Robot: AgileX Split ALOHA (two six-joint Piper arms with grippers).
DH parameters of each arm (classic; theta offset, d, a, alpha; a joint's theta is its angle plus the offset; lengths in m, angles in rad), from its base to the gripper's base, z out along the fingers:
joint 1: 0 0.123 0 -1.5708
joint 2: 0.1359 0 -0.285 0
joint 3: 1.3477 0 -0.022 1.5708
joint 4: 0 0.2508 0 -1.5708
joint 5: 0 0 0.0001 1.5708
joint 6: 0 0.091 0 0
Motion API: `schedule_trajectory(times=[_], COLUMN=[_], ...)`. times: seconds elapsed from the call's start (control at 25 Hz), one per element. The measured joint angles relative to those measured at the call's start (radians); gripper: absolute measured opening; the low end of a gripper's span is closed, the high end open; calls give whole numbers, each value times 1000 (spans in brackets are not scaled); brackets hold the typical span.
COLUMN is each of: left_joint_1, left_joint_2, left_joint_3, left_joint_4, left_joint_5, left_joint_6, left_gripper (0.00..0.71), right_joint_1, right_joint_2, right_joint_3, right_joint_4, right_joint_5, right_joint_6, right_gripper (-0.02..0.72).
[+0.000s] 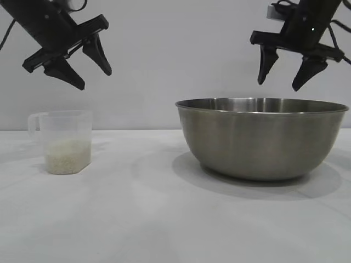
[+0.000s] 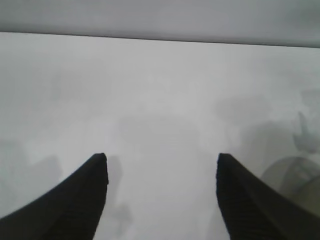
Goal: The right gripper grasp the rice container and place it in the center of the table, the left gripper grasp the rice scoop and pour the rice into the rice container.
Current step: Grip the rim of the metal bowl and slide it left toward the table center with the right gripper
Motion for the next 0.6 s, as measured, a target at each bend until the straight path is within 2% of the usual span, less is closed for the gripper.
schedule_trajectory(times=[0.08,0.16,0.36,0.6], left_joint_1=[0,0,0,0], left_joint_2=[0,0,0,1], left_joint_3=[0,0,0,0], left_joint_4=[0,0,0,0], left_joint_5=[0,0,1,1], left_joint_6=[0,2,2,2], left_gripper=[391,391,391,391], right_joint_1=[0,0,0,0], right_joint_2=[-4,-4,-4,2], right_joint_3=[0,0,8,111], right_joint_4=[0,0,9,30], right_joint_5=[94,155,177,177], right_joint_6=[-1,-4,-8,-14], right_gripper=[508,508,508,508])
